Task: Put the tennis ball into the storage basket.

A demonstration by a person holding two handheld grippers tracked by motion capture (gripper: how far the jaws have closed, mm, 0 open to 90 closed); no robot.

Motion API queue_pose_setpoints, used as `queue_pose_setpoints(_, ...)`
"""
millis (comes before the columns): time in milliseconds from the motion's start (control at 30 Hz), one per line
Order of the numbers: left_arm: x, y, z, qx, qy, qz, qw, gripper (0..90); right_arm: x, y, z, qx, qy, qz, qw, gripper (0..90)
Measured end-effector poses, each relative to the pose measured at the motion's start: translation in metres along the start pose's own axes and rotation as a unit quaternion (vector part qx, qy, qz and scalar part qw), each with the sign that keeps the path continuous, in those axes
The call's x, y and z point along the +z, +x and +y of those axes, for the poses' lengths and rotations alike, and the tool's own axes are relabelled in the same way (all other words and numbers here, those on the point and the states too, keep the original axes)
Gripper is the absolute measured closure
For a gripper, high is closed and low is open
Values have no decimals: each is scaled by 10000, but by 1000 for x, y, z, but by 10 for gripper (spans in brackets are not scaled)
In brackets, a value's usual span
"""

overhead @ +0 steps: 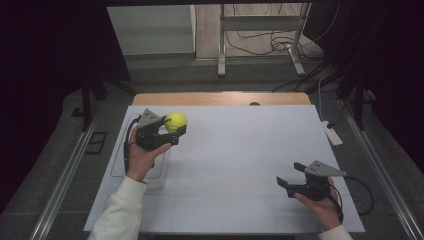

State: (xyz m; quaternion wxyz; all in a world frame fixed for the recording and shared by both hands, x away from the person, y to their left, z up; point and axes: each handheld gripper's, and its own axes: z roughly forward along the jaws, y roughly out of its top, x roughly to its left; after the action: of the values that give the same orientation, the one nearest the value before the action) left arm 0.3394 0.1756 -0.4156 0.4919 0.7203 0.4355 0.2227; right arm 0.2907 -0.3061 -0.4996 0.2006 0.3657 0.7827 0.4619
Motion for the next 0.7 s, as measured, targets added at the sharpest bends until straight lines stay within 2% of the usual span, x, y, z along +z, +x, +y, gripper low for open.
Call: queue_pose_setpoints(700, -8, 14, 0, -150, -96, 179, 9997, 267, 0, 0, 0, 18, 5, 3, 10000, 132)
